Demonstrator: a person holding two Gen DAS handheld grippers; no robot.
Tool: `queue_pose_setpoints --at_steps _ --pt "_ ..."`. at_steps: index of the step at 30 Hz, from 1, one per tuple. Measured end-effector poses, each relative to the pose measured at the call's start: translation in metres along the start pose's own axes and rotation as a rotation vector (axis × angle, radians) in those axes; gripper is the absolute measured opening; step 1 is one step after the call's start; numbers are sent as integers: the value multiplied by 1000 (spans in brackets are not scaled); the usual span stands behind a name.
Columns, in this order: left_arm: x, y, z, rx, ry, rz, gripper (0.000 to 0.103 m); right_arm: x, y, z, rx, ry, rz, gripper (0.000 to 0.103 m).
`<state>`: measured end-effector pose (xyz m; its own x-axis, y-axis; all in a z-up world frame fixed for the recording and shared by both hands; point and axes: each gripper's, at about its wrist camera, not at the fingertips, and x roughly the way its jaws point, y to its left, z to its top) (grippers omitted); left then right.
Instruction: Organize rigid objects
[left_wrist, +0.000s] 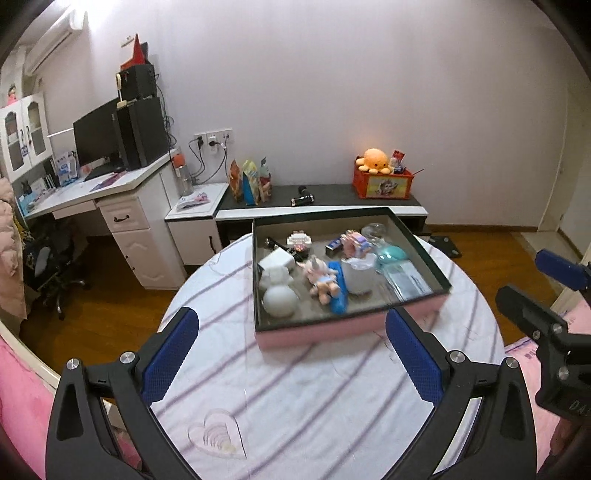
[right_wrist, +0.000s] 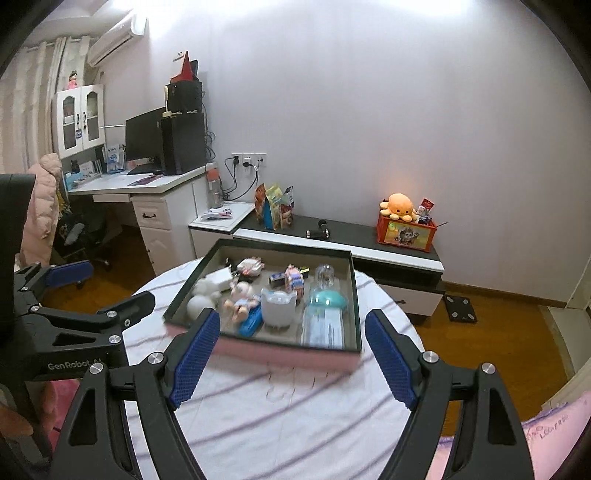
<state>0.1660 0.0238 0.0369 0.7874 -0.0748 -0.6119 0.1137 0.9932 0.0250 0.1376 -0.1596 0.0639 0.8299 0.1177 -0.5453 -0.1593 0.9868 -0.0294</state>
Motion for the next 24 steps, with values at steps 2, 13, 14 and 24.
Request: queue_pose_setpoints --at_steps 2,13,14,24 --pt "-12 -3 -10 -5 -10 6 102 -13 2 -11 9 -1 2 82" --pt "-59 -23 -58 11 -43 2 103 -58 4 -61 65 1 -31 83" --pt "-62 -24 -59 14 -45 -1 103 -60 5 -64 66 5 -34 83" --pt "-81 -33 -60 31 -93 3 103 -80 4 -70 77 -46 -12 83"
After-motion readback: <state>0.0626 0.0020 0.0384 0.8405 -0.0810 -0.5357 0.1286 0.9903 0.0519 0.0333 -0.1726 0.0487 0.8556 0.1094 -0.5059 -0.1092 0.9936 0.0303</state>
